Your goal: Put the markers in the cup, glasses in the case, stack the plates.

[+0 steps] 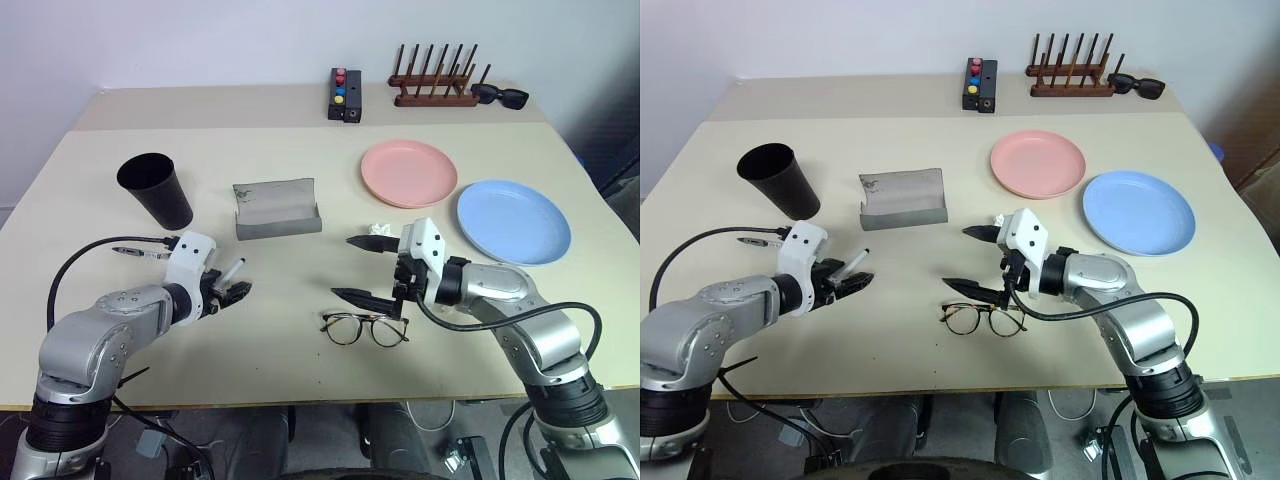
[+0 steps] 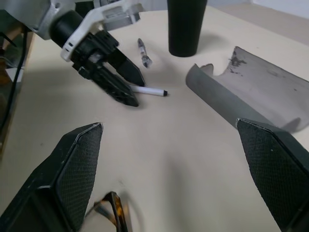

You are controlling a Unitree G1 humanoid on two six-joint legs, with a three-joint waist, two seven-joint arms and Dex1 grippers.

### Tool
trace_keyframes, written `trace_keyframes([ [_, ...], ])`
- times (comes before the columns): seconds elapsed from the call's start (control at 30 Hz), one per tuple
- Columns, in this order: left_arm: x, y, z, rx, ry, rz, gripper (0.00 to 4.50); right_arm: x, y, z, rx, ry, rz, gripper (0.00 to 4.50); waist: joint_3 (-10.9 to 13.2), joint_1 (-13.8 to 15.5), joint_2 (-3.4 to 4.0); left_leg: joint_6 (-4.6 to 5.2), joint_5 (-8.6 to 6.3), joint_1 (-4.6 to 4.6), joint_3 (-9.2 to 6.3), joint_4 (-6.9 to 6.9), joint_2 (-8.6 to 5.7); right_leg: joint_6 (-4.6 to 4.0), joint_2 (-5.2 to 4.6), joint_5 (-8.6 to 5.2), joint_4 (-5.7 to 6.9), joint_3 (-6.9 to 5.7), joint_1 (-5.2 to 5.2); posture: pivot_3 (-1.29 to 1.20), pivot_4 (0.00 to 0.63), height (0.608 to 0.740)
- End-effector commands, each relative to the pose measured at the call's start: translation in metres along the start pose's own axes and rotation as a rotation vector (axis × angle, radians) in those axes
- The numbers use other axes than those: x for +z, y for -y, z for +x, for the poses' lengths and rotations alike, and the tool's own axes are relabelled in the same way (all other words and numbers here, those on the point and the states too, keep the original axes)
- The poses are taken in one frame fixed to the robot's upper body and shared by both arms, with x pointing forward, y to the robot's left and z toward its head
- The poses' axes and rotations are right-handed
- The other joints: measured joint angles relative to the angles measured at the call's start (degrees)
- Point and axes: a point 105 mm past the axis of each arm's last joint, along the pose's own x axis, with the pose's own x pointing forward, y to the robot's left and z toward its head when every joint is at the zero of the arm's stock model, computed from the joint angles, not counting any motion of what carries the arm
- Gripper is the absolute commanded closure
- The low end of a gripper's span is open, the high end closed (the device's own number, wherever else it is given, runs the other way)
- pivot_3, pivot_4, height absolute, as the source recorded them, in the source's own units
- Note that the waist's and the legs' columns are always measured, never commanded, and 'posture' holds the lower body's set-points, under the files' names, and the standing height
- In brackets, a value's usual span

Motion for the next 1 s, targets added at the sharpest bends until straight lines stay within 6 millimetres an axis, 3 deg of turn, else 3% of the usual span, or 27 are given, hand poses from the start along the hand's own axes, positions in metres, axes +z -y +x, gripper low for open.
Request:
trace_keyframes([
  [0.03,-0.009,0.003,0.003,-0.01,-0.042,0.01,3.06,0.013,-0.006,0.003,0.022,0.05,-0.04,0.0,0.0,0.0,0.0,0.0,0.0,0.0,0.0,0.0,0.0,0.0,0.0,0.0,0.0,0.0,0.0,0.0,0.15,0.739],
  [0.13,-0.008,0.002,0.003,-0.002,-0.033,0.016,4.48,0.012,-0.008,0.006,0.032,0.055,-0.03,0.0,0.0,0.0,0.0,0.0,0.0,0.0,0.0,0.0,0.0,0.0,0.0,0.0,-0.01,0.0,0.01,0.0,0.15,0.739],
  [0.27,0.006,0.0,0.0,0.0,0.06,0.045,4.48,0.012,-0.009,0.01,0.041,0.065,-0.027,0.0,0.0,0.0,0.0,0.0,0.0,0.01,0.0,-0.01,0.0,-0.01,0.0,-0.01,-0.01,0.0,0.01,0.0,0.15,0.739],
  [0.37,0.026,-0.004,-0.009,0.014,0.215,0.117,4.48,0.017,-0.005,0.016,0.017,0.104,-0.042,0.0,0.0,-0.1,0.0,0.0,0.0,0.0,-0.01,-0.01,0.0,-0.02,0.0,-0.01,-0.02,0.0,0.0,0.0,0.15,0.739],
  [0.5,0.076,-0.012,-0.053,0.012,0.674,0.111,4.48,0.029,0.002,0.029,-0.038,0.19,-0.066,0.0,0.0,-0.1,0.0,-0.01,0.0,-0.03,0.0,-0.04,0.04,-0.06,-0.01,0.02,-0.03,0.0,-0.08,0.0,0.15,0.739],
  [0.7,0.118,-0.057,-0.103,0.227,1.048,0.007,4.48,0.029,0.006,0.044,-0.066,0.24,-0.056,0.0,0.0,0.2,-0.04,-0.02,0.01,-0.03,-0.03,0.01,0.01,-0.05,0.0,0.03,-0.03,-0.02,-0.03,0.0,0.15,0.739],
  [0.83,0.138,-0.08,-0.108,0.441,1.132,0.089,4.48,0.035,0.004,0.053,-0.06,0.282,-0.053,0.0,0.0,0.0,-0.06,-0.02,0.01,0.0,-0.03,0.08,-0.03,0.03,0.0,0.07,-0.04,-0.03,0.08,0.0,0.15,0.739],
  [1.0,0.161,-0.099,-0.1,0.582,1.206,0.166,4.48,0.046,0.004,0.063,-0.064,0.339,-0.054,0.0,0.0,0.0,-0.07,-0.02,0.01,0.02,-0.04,0.05,-0.03,0.18,0.04,0.15,-0.01,-0.04,0.05,0.0,0.15,0.739],
])
